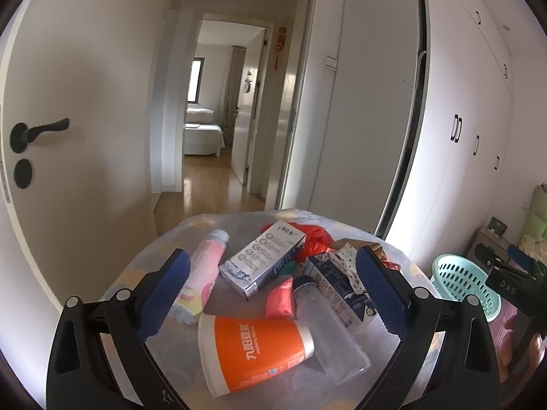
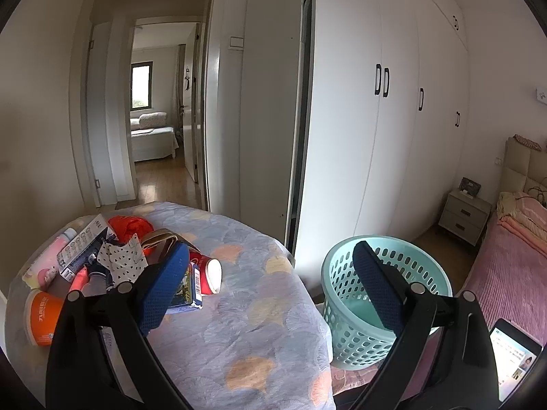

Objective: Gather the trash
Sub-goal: 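Move both tools toward the cluttered table, then grasp the pink-white bottle with left tool while right tool grasps clear milk bottle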

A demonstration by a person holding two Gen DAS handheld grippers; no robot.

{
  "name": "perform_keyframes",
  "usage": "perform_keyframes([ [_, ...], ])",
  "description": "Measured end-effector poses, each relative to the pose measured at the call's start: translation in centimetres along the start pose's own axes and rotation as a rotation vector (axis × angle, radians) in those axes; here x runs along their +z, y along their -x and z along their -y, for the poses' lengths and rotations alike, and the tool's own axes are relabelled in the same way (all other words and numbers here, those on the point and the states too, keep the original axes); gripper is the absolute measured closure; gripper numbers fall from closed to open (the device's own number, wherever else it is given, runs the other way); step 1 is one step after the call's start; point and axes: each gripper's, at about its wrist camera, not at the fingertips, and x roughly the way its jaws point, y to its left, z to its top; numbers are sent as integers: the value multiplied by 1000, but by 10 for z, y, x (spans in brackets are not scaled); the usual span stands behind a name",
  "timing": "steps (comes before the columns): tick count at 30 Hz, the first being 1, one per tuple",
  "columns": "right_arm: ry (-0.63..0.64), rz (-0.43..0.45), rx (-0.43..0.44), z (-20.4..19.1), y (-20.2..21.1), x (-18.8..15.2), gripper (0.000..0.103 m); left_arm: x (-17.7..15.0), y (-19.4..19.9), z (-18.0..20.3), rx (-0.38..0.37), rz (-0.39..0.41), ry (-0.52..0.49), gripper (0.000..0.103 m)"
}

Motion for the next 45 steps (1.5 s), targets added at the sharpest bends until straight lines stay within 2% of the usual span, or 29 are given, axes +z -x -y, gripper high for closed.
perform_keyframes([
  [8,10,-9,10,-7,-1,-2,11,-2,1,-11,24,-5,13,9],
  [14,14,-6,26,-11,0,-2,12,-1,6,-38,89,-9,38,9],
  [17,15,-14,46,-16,-1,-2,18,2,6,-53,106,-19,57,9],
  [20,18,-40,81,-22,-5,-4,27,1,-2,-68,107,-68,73,9],
  [23,19,-86,148,-34,-9,-10,40,-1,-27,-85,42,-163,92,9],
  [25,28,-121,199,-45,-12,-15,40,-2,-45,-92,16,-218,91,10],
  [28,24,-196,320,-68,-14,-28,40,-1,-72,-99,-14,-272,79,12],
  [31,58,-241,370,-92,-14,-41,40,-4,-100,-106,-42,-352,82,28],
  [38,53,-366,499,-124,-22,-62,40,-12,-134,-120,-62,-447,106,29],
  [45,26,-476,539,-138,-41,-79,39,-19,-159,-125,-93,-521,122,29],
])
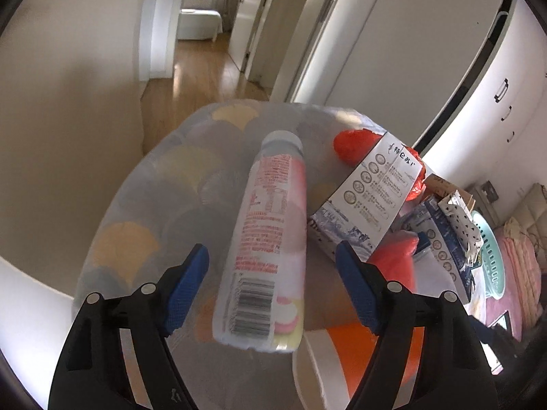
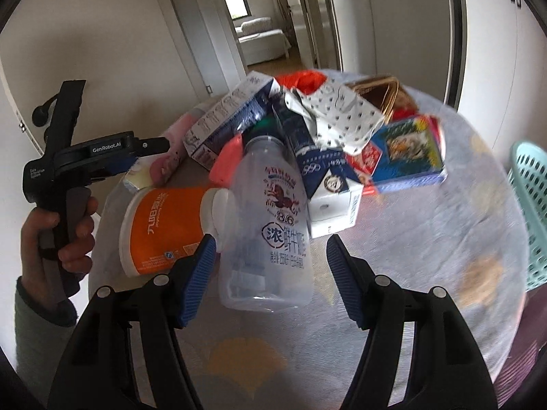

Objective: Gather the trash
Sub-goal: 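Grasp the pink-white bottle with left tool while right tool grasps clear milk bottle, then carry both bottles over the teal basket and open both tools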

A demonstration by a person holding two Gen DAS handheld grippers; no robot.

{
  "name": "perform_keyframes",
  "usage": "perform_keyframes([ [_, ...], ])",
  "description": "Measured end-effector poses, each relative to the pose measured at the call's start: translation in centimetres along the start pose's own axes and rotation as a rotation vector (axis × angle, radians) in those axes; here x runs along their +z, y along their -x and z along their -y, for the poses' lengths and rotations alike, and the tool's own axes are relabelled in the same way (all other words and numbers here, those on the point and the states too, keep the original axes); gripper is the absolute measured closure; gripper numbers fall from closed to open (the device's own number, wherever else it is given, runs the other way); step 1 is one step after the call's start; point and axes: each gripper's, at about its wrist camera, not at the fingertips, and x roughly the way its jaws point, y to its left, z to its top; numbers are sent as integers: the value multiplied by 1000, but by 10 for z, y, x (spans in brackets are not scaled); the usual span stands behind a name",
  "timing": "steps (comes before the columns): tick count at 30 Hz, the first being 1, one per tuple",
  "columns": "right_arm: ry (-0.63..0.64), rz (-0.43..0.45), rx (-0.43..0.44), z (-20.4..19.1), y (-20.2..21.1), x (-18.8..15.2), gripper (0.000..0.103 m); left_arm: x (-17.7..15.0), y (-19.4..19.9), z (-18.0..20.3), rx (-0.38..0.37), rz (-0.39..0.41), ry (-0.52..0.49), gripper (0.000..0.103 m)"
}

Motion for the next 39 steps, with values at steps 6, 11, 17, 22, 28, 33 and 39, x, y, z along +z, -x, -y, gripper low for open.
perform_keyframes([
  [6,-47,-41,23,7,-11,3,38,1,-17,3,9,-57,-20,42],
  [11,-101,-82,53,14,-27,4,37,-5,-13,-4,5,-44,-6,54],
  [17,-130,-111,95,21,-36,1,47,-10,10,-3,32,27,-17,55],
  [22,-30,-19,24,6,-16,-3,50,-15,41,1,20,104,-5,55],
  [28,3,39,38,3,8,-7,51,-21,67,10,-38,168,32,55],
  [33,25,111,52,8,34,-1,51,-18,91,34,-68,235,10,55],
  [39,31,231,46,23,72,4,51,-16,113,91,-118,300,-86,55],
])
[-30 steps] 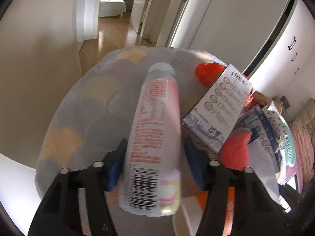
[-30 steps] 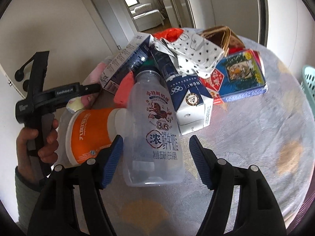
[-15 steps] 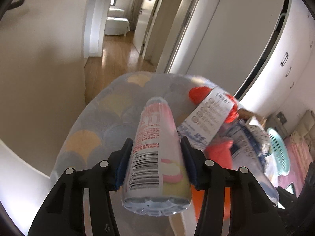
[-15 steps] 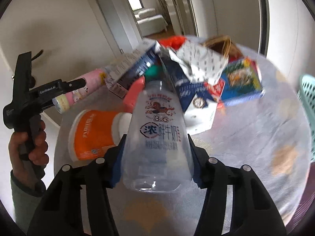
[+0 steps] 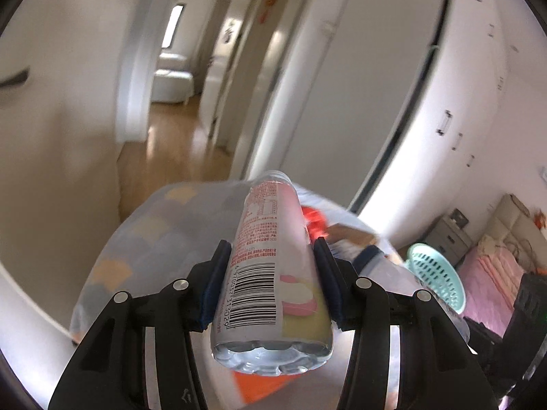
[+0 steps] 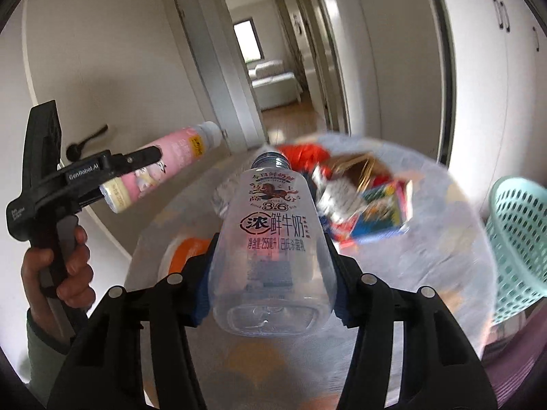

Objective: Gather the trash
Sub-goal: 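Carry both bottles over the teal basket and open both tools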

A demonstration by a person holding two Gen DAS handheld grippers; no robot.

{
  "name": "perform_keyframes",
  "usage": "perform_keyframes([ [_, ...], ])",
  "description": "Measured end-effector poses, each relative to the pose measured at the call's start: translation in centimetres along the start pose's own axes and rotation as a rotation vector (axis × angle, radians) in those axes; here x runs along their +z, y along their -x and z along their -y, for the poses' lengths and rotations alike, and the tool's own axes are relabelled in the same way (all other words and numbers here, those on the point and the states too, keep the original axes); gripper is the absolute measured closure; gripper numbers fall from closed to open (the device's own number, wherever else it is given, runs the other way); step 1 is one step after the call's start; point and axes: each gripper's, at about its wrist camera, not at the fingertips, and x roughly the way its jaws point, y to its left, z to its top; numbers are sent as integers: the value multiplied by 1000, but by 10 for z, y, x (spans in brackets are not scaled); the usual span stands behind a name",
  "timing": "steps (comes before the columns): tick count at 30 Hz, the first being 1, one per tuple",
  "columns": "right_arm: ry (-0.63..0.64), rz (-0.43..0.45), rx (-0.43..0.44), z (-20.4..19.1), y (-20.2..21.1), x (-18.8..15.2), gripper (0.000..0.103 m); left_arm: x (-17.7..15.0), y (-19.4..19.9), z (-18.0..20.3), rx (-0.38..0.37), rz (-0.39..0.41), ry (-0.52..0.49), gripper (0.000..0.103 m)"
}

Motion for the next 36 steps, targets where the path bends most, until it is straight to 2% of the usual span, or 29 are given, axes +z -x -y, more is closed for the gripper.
perform_keyframes([
  [5,-24,98,-74,31,34,22,51,8,-14,57,-85,10,-62,55],
  [9,-79,157,-179,74,56,31,51,10,-40,113,-160,-10,-113,55],
  [12,-148,185,-300,126,72,32,51,9,-65,157,-217,-36,-149,55],
  [17,-256,177,-487,203,87,22,51,-4,-118,228,-323,-109,-189,55],
  [19,-304,158,-541,234,90,14,51,-12,-143,253,-371,-162,-199,55],
  [22,-374,123,-603,276,84,0,51,-28,-178,287,-403,-226,-228,55],
  [27,-456,36,-633,326,69,-22,51,-58,-231,323,-433,-334,-257,55],
  [31,-482,-2,-649,348,58,-31,51,-82,-265,342,-428,-412,-273,55],
  [36,-504,-44,-656,357,49,-39,51,-102,-295,358,-401,-472,-302,55],
])
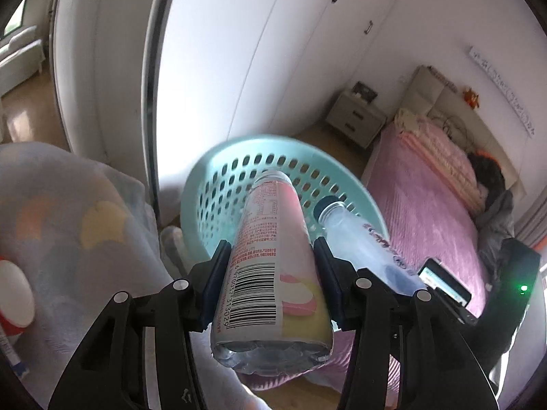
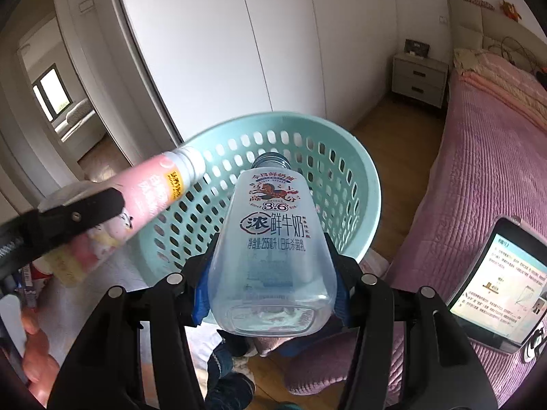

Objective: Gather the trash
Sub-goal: 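Carry both bottles over the teal basket and open both tools, then grasp the orange paper cup with left tool while right tool grasps blue carton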

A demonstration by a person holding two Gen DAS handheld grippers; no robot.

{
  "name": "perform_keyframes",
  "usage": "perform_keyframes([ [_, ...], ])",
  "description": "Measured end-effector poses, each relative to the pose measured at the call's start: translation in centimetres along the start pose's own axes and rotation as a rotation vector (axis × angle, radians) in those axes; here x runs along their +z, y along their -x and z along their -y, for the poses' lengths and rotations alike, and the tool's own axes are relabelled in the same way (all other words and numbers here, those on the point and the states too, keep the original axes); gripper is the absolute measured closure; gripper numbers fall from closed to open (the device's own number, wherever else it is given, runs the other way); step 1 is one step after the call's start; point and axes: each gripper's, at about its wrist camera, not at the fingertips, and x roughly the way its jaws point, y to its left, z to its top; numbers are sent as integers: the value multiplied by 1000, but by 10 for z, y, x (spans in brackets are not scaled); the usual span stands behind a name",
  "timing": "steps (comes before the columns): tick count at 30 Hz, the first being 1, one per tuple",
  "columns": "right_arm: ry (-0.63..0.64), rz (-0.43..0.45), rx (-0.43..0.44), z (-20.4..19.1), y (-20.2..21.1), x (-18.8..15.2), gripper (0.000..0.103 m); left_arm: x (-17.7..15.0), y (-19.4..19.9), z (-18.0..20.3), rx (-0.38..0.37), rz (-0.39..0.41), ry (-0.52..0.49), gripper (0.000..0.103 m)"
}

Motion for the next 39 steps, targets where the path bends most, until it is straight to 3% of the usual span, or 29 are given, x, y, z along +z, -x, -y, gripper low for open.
perform_keyframes([
  [3,-7,-16,-6,6,-5,-2,51,2,-9,-3,-5,-22,7,55],
  [7,-12,-15,-15,10,-3,-4,50,-1,-3,-6,-7,-3,5,46],
  [13,-43,-10,17,8,10,-3,48,-4,21,-12,-11,31,20,46],
  [18,-24,68,24,1,36,-2,48,-9,51,-15,-21,79,22,46],
  [25,-4,109,80,-17,64,-1,48,-30,119,-20,-14,190,18,45],
  [28,31,138,126,-37,78,-2,48,-42,157,-24,15,253,19,38],
  [32,98,191,211,-72,103,-4,48,-61,209,-40,67,327,43,35],
  [34,141,205,255,-94,114,-8,48,-75,237,-52,127,369,71,28],
  [39,261,192,356,-150,127,-27,48,-115,295,-93,289,428,149,27],
])
